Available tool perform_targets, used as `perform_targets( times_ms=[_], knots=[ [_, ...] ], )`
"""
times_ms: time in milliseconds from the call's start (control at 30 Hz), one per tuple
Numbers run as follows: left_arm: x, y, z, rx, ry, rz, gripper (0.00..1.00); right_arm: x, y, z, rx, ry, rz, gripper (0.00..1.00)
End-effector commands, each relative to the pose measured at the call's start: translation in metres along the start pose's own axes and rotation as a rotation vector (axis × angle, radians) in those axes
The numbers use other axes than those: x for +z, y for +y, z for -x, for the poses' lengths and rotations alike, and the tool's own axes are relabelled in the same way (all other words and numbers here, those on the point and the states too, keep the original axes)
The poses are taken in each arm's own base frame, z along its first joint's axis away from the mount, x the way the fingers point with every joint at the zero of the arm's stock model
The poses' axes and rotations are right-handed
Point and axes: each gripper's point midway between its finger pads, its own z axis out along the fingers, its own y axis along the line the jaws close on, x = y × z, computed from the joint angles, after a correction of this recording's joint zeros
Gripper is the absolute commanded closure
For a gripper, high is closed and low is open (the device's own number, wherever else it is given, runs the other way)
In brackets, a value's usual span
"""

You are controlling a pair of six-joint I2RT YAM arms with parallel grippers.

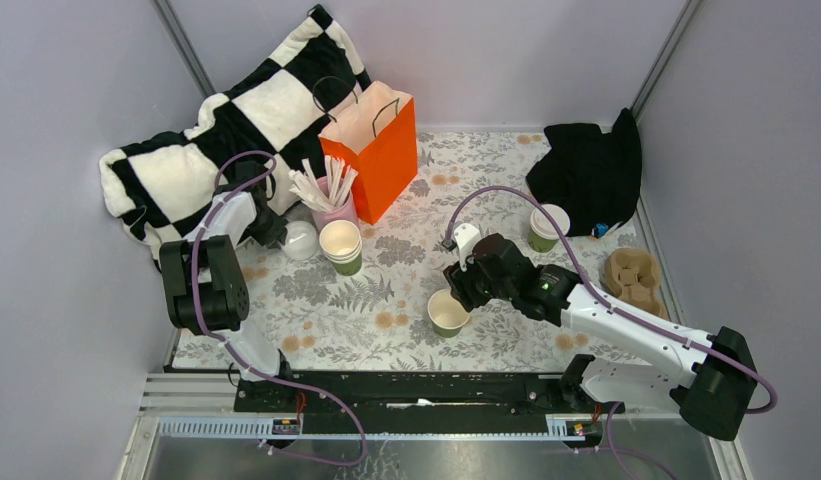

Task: Pack the takeout coffee

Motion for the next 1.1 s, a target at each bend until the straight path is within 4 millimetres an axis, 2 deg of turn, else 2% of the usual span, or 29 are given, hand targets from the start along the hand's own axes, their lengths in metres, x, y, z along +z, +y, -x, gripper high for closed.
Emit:
perform_targets(
  times_ms=[0, 367, 533, 567, 1067],
  knots=[
    [0.006, -0.009, 0.002, 0.045, -0.001, -0.027, 0.82, -0.004, 0.003, 0.012, -0.007, -0.056, 0.012, 0.45],
    [0.006, -0.01, 0.003, 0.044, -0.007, -0.033, 0.9, -0.004, 0.003, 0.013, -0.007, -0.059, 0.012, 0.45],
    [0.004, -0.013, 0.005, 0.054, -0.011, -0.05, 0.96, -0.004, 0.003, 0.012, -0.007, -0.059, 0.012, 0.44],
    [0.003, -0.013, 0.005, 0.059, -0.014, -0.052, 1.0, -0.004, 0.003, 0.012, -0.006, -0.059, 0.012, 0.44],
    [-0.024, -0.009, 0.002, 0.081, -0.012, -0.072, 1.0, -0.006, 0.003, 0.014, -0.007, -0.07, 0.012, 0.44]
  ],
)
